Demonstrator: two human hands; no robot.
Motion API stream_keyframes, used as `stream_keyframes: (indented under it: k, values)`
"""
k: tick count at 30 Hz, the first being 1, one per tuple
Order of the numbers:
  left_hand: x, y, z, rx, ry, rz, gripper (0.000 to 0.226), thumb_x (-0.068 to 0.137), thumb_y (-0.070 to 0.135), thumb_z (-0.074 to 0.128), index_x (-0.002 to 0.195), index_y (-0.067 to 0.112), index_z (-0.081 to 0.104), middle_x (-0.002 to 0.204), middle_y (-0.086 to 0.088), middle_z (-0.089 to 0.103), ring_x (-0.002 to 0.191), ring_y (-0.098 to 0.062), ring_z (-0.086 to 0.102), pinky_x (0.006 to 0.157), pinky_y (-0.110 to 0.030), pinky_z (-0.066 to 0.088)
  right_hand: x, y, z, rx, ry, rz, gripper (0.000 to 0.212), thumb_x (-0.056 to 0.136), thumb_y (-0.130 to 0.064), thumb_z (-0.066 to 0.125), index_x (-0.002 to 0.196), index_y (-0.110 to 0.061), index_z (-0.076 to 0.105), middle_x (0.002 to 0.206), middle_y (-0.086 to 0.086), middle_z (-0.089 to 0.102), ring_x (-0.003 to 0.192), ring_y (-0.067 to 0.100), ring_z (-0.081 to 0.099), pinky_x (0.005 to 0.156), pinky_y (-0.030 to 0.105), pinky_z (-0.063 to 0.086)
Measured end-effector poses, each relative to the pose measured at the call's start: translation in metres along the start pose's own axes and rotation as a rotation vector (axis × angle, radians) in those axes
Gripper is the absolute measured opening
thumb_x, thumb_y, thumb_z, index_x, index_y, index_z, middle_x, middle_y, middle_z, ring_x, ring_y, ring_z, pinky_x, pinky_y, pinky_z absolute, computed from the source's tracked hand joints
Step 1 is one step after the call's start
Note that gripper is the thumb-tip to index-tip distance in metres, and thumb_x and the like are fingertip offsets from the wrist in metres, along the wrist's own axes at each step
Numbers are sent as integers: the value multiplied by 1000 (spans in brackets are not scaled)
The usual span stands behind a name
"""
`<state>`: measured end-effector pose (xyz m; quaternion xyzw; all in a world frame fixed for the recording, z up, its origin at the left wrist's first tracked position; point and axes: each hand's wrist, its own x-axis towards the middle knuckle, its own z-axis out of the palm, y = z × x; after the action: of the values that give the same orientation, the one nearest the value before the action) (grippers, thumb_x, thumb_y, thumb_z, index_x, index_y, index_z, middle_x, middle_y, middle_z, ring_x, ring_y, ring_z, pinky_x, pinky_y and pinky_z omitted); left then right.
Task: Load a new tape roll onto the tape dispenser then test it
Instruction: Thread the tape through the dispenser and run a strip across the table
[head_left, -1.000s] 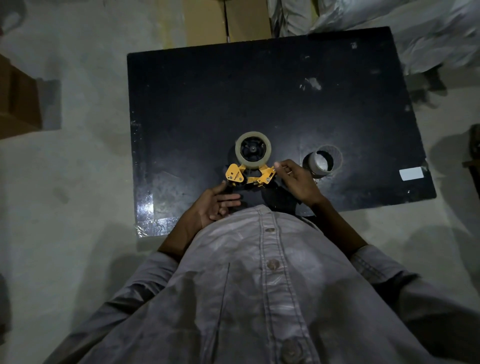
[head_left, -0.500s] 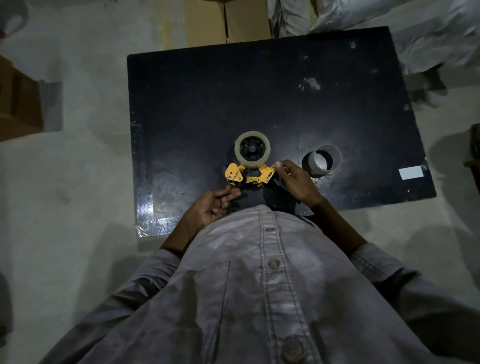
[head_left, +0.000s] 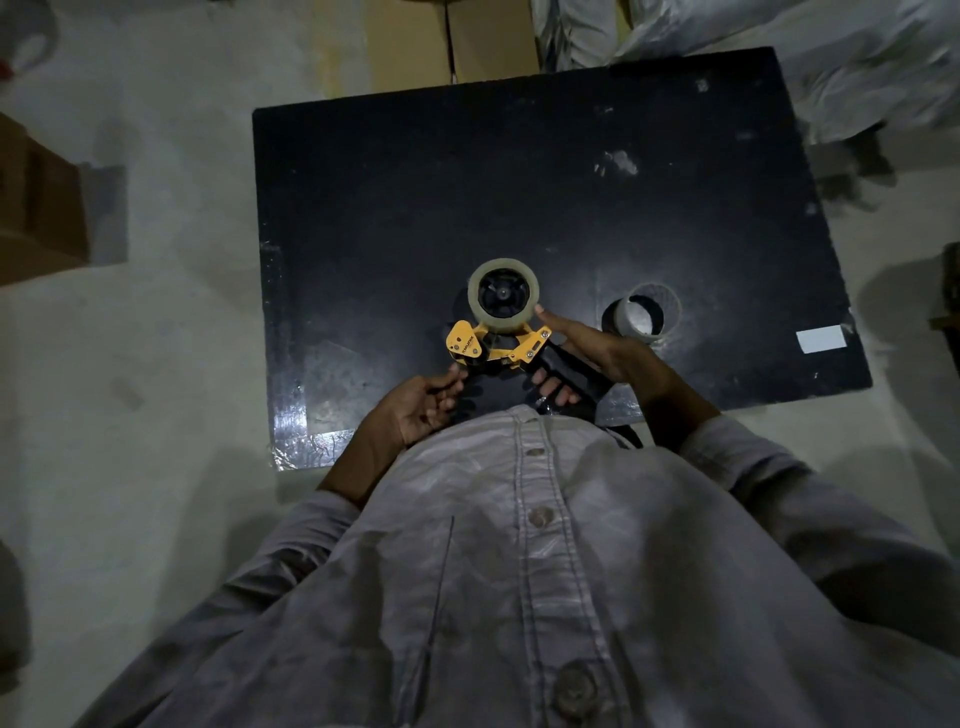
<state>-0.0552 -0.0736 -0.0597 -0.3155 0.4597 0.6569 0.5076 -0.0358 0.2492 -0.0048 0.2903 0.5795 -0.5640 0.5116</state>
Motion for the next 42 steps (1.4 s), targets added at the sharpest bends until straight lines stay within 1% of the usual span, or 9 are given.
stream_keyframes:
  k: [4, 10, 14, 18, 22, 27, 34, 37, 42]
  values:
    - [2, 0, -5, 15, 2, 7, 10, 109, 23, 72, 107, 16, 78, 85, 3, 71, 48, -6, 58, 30, -16, 35, 6, 2, -4, 9, -68, 21, 125, 76, -106, 62, 131, 6, 73, 118, 26, 74, 85, 37, 74, 80, 45, 61]
    - [0, 4, 1, -23, 35, 30, 13, 111, 20, 67, 104, 14, 76, 80, 0, 73, 46, -9, 60, 32, -18, 36, -12, 9, 22, 193, -82, -97, 94, 104, -88, 39, 109, -1, 74, 79, 8, 75, 57, 19, 65, 55, 29, 56]
    - [5, 7, 3, -57, 83, 49, 20, 113, 21, 64, 100, 10, 74, 76, -1, 69, 48, -10, 61, 36, -19, 43, -6, 15, 28, 303, -133, -132, 86, 103, -88, 45, 97, -8, 75, 81, 6, 67, 60, 17, 58, 51, 27, 47]
    - [7, 8, 0, -68, 102, 97, 20, 113, 25, 66, 101, 11, 74, 76, 2, 65, 54, -9, 58, 42, -20, 48, 3, 20, 35, 375, -149, -205, 80, 100, -89, 55, 100, -11, 73, 94, 7, 59, 70, 17, 52, 53, 26, 44]
    - [6, 22, 4, -19, 99, 143, 22, 113, 27, 65, 98, 13, 72, 77, 3, 59, 62, -10, 52, 44, -21, 45, 3, 21, 37, 506, -172, -262, 72, 103, -82, 60, 110, -11, 73, 98, 7, 59, 75, 18, 51, 59, 28, 46]
    - [5, 61, 9, 115, 36, 197, 26, 114, 36, 63, 97, 18, 68, 76, 6, 58, 65, -10, 52, 46, -20, 43, -5, 17, 40, 501, -184, -260, 76, 94, -86, 70, 100, -10, 68, 89, 9, 56, 75, 23, 57, 72, 35, 53]
    - [-3, 105, 31, 396, 34, 187, 26, 115, 18, 52, 95, 15, 69, 71, 4, 53, 63, -11, 53, 44, -20, 39, -20, 32, 43, 531, -166, -416, 69, 100, -78, 70, 106, -10, 66, 91, 7, 52, 66, 17, 49, 66, 31, 42]
    - [-4, 106, 50, 410, 71, 187, 28, 112, 14, 53, 92, 12, 72, 60, 6, 52, 55, -9, 52, 39, -19, 35, -25, 40, 44, 578, -160, -426, 69, 99, -80, 69, 101, -11, 67, 88, 6, 53, 62, 15, 49, 62, 28, 41]
    - [6, 100, 59, 368, 98, 169, 25, 110, 12, 55, 92, 8, 72, 62, 4, 50, 54, -9, 48, 36, -19, 32, -32, 48, 43, 589, -128, -421, 67, 99, -79, 71, 101, -12, 67, 87, 4, 53, 60, 13, 48, 61, 27, 39]
